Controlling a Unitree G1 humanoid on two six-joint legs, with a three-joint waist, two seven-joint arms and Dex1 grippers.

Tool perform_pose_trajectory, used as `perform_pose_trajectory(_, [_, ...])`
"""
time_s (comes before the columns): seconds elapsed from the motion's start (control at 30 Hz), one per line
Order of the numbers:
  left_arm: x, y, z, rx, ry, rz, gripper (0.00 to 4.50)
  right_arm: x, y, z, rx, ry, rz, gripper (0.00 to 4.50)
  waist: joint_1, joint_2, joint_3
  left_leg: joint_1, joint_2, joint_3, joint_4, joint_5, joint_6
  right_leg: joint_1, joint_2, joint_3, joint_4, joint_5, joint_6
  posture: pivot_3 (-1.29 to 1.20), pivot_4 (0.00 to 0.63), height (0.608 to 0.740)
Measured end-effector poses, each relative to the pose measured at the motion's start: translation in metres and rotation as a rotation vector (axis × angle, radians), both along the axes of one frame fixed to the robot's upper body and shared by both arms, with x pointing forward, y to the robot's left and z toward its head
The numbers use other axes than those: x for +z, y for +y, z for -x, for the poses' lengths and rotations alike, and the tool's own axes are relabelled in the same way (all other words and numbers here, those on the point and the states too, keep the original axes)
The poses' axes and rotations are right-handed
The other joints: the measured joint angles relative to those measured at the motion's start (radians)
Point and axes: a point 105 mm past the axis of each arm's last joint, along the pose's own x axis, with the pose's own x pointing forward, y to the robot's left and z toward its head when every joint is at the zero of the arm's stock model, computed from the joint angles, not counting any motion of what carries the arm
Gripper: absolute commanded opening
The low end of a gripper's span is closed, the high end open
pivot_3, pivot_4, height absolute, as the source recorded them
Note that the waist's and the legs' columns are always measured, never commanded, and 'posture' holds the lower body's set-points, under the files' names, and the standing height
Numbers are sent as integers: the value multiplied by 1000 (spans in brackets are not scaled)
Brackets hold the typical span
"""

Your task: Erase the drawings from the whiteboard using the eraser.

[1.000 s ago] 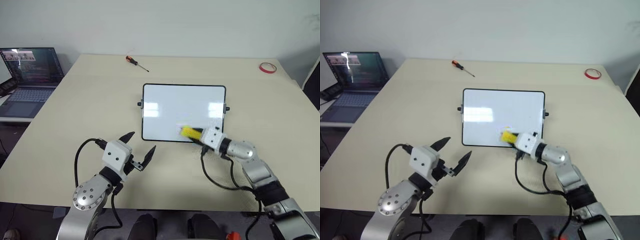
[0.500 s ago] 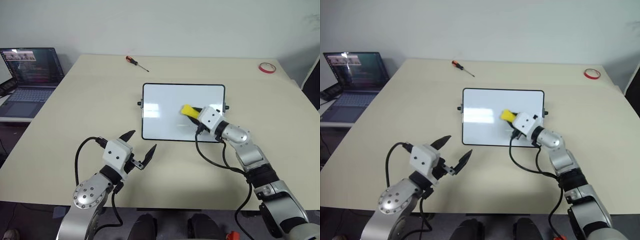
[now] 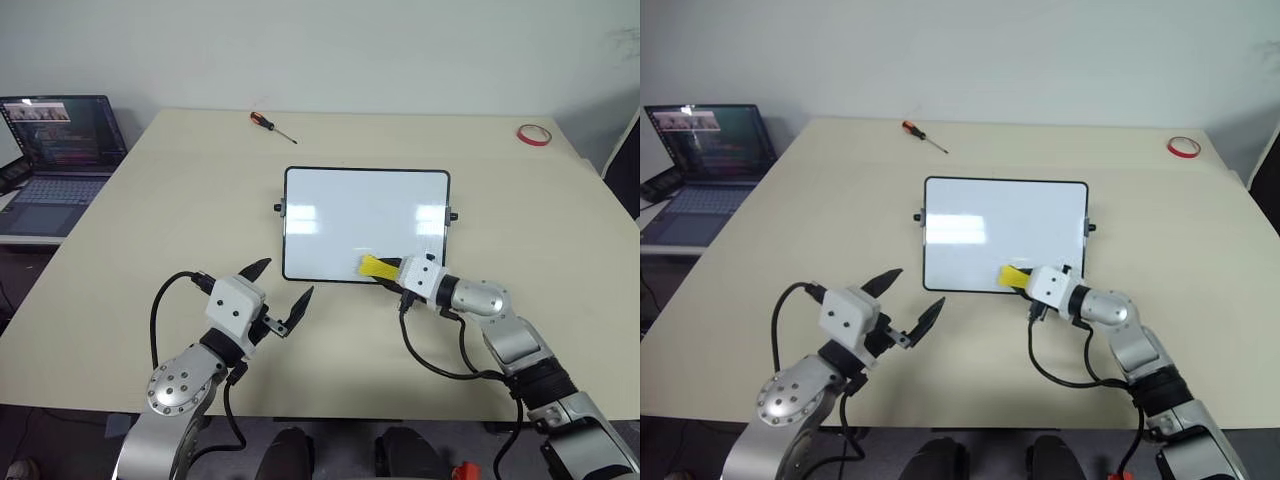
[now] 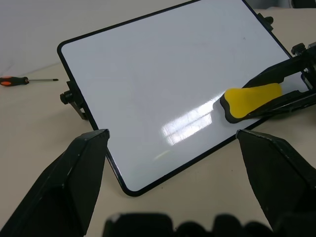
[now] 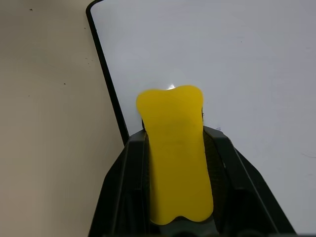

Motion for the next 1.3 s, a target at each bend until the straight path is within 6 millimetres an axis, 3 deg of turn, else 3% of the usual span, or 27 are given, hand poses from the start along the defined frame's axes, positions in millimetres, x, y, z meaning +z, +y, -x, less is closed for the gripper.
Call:
perform_pose_trajectory(0.1, [2, -1, -3, -6, -9, 0, 4500, 4, -4, -7, -53, -31, -22, 1153, 0, 0, 0, 0, 0, 0, 1, 1, 0, 0, 0, 0, 0, 1, 1, 0, 150, 740])
perform_pose_trajectory(0.27, [3, -3, -4, -25, -11, -2, 4500, 34, -23, -32, -188, -139, -73, 1153, 1, -1, 1, 0, -1, 0, 1, 4, 0, 0, 0, 1, 0, 4, 1, 0, 150, 740])
perform_pose_trajectory(0.37, [2, -4, -5, -30, -6, -2, 4500, 35, -26, -33, -202, -145, -74, 1153, 2, -1, 0, 0, -1, 0, 0, 4, 0, 0, 0, 1, 0, 4, 1, 0, 150, 740])
perform_pose_trajectory(0.5, [1, -6, -5, -36, -2, -1, 4500, 30, -26, -25, -181, -133, -64, 1153, 2, -1, 0, 0, -1, 0, 0, 4, 0, 0, 0, 1, -1, 4, 1, 0, 150, 740])
perform_pose_trajectory(0.8, [0, -7, -4, -44, 0, -1, 4500, -4, -16, 11, -48, 15, -4, 1153, -3, -1, 1, 0, 0, 0, -1, 4, 0, 0, 0, 1, -2, 4, 1, 0, 150, 740])
perform_pose_trajectory(0.97, [2, -9, -7, -68, -8, -1, 4500, 6, -19, 12, -90, 38, -48, 1153, 0, -1, 5, -3, 0, 0, -1, 4, 0, -2, 0, 0, -2, 4, 1, 0, 150, 740])
perform_pose_trajectory(1.13, [6, -15, -21, -144, -20, 17, 4500, 34, -36, 26, -176, 45, -176, 1153, 8, 0, 7, -18, -1, -3, 0, 4, 0, -15, 0, -3, -2, 4, 1, 0, 150, 740])
perform_pose_trajectory(1.23, [14, -29, -31, -276, -10, 78, 4500, 47, -49, 42, -255, 46, -229, 1153, 16, 0, 7, -26, 0, -3, 1, 5, -2, -22, 0, -4, -2, 4, 1, 0, 150, 740])
perform_pose_trajectory(1.3, [24, -49, -31, -446, -10, 135, 4500, 53, -64, 50, -370, 52, -243, 1153, 24, -1, 7, -29, -1, -4, 2, 6, -4, -23, 0, -5, -2, 4, 1, 0, 150, 740])
